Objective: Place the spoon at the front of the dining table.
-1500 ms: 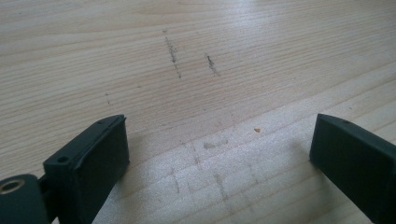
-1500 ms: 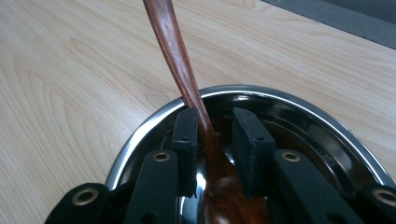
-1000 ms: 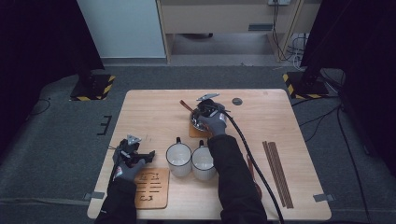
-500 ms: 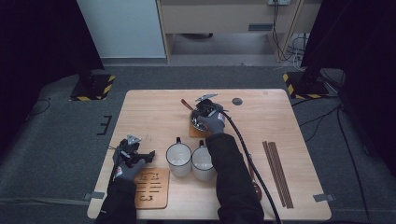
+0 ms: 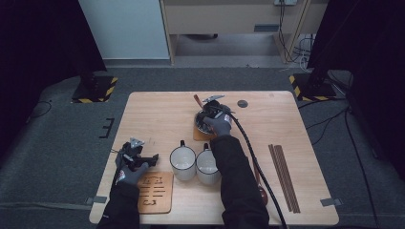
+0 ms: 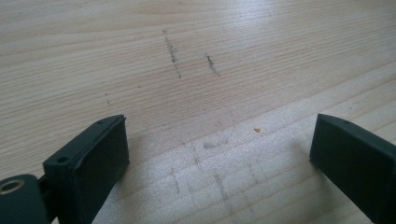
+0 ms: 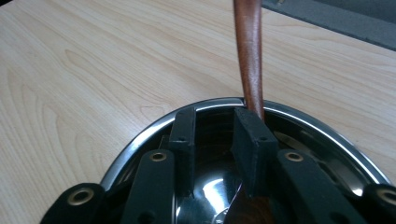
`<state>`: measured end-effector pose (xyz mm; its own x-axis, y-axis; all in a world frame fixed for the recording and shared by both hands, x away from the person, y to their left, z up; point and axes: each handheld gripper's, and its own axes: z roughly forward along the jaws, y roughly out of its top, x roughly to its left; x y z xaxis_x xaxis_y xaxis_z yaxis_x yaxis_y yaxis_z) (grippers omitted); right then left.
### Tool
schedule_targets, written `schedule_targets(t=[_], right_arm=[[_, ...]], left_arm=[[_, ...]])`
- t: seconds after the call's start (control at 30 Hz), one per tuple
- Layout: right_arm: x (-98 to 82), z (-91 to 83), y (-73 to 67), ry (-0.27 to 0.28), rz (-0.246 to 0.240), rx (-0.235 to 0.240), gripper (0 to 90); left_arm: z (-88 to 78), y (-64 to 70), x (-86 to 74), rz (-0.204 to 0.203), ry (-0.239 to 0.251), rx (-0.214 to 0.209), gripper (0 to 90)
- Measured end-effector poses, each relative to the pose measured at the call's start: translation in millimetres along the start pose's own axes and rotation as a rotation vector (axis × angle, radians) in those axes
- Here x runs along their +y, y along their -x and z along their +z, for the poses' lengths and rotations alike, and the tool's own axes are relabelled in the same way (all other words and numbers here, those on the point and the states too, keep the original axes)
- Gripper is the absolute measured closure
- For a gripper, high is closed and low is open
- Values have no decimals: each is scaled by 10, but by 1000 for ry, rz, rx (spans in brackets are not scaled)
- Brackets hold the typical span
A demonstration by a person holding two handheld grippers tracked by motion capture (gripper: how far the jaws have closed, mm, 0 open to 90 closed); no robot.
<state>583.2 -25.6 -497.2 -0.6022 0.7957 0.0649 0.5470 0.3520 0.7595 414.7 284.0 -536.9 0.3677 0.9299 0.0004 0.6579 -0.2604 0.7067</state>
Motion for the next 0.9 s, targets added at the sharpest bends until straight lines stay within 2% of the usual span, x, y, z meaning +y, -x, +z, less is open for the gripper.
schedule_targets(t=[0.17, 0.6, 0.9], right_arm=[[6, -14, 37, 2, 2, -16, 642], [8, -67, 145, 5, 8, -44, 597], [6, -57, 170, 21, 6, -29, 538]], left_arm=[[0, 0, 0, 0, 0, 0, 34], [0, 0, 0, 0, 0, 0, 34], [0, 0, 0, 0, 0, 0, 34]])
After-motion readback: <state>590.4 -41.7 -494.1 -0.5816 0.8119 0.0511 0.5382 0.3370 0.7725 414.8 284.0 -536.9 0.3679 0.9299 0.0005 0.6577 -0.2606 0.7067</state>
